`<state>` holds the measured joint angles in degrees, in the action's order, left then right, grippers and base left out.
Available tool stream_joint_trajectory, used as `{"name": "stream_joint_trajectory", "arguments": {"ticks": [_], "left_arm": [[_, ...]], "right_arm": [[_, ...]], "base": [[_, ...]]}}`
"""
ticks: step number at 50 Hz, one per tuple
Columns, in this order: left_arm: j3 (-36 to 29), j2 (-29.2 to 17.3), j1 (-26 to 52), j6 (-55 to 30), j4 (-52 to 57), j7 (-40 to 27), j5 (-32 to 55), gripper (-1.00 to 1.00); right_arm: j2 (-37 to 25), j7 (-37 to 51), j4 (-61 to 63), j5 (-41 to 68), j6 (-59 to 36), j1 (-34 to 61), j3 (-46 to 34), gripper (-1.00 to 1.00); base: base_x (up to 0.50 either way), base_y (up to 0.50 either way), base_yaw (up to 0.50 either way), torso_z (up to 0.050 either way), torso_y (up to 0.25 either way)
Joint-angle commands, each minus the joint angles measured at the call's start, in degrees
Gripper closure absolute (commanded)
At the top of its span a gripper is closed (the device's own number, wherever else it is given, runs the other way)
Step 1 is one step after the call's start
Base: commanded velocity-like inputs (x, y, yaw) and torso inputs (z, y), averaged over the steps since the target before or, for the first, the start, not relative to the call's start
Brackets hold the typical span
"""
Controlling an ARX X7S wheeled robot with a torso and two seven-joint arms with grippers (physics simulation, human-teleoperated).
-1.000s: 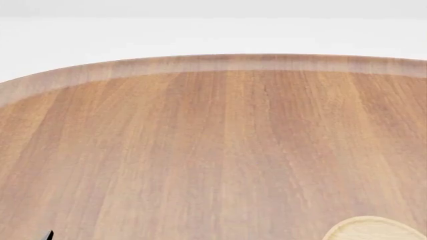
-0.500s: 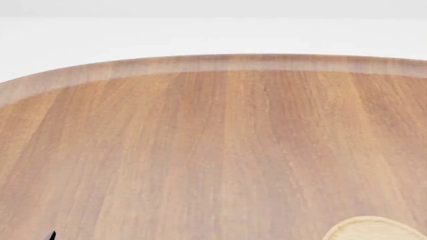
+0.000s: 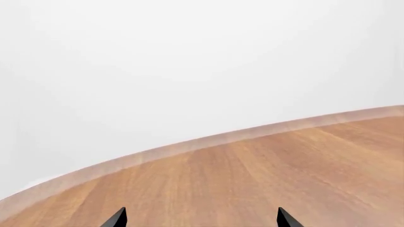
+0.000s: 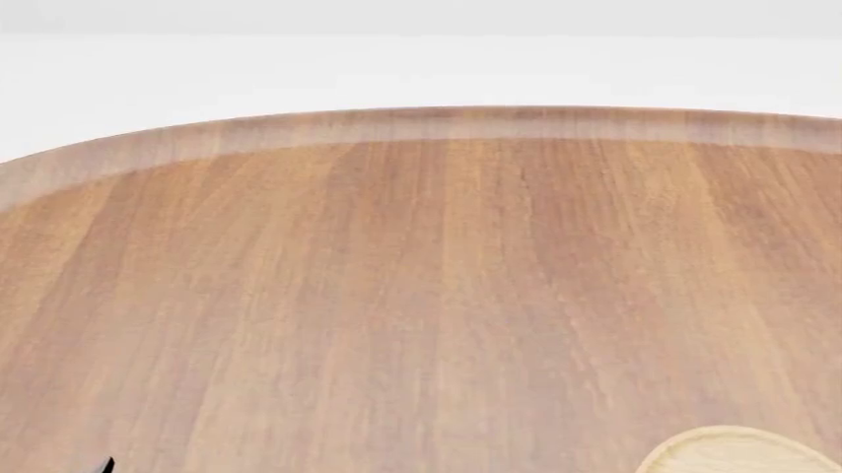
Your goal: Put the chocolate pudding to the left of the plate.
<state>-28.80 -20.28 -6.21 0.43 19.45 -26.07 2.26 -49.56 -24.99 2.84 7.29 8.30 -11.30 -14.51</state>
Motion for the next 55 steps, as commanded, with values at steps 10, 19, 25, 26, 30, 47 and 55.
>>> {"name": "stream_joint_trajectory", "arguments": {"ticks": [10,19,25,26,30,47,55], "left_arm": [[-0.5,-0.1,0.3,0.2,-0.5,-0.1,-0.1,-1.00],[-0.6,-0.2,0.4,0.3,-0.6,-0.2,0.1,-1.00],[-0.6,-0.3,0.4,0.3,-0.6,-0.3,0.2,-1.00],[-0.7,-0.3,0.4,0.3,-0.6,-0.3,0.1,-1.00],[-0.6,-0.3,0.4,0.2,-0.5,-0.4,0.2,-1.00],[-0.9,-0.5,0.4,0.2,-0.5,-0.6,0.3,-1.00],[-1.0,-0.6,0.5,0.2,-0.4,-0.7,0.4,-1.00]], "right_arm": [[2.5,-1.7,-1.2,-1.7,-0.9,6.4,-2.0,1.00],[4.4,-2.6,-3.3,-1.2,-1.0,10.0,-2.6,1.00],[5.3,-3.1,-4.8,-0.8,-0.3,11.3,-2.9,1.00],[5.5,-3.1,-5.3,-0.9,0.0,11.4,-3.0,1.00],[5.9,-3.3,-6.0,-0.6,0.4,11.8,-3.1,1.00],[7.0,-3.7,-9.6,-0.9,1.8,12.8,-3.9,1.00],[7.3,-3.7,-11.3,-0.7,1.0,14.4,-3.7,1.00]], "base": [[0.00,0.00,0.00,0.000,0.000],[0.00,0.00,0.00,0.000,0.000],[0.00,0.00,0.00,0.000,0.000],[0.00,0.00,0.00,0.000,0.000],[0.00,0.00,0.00,0.000,0.000],[0.00,0.00,0.00,0.000,0.000],[0.00,0.00,0.00,0.000,0.000]]}}
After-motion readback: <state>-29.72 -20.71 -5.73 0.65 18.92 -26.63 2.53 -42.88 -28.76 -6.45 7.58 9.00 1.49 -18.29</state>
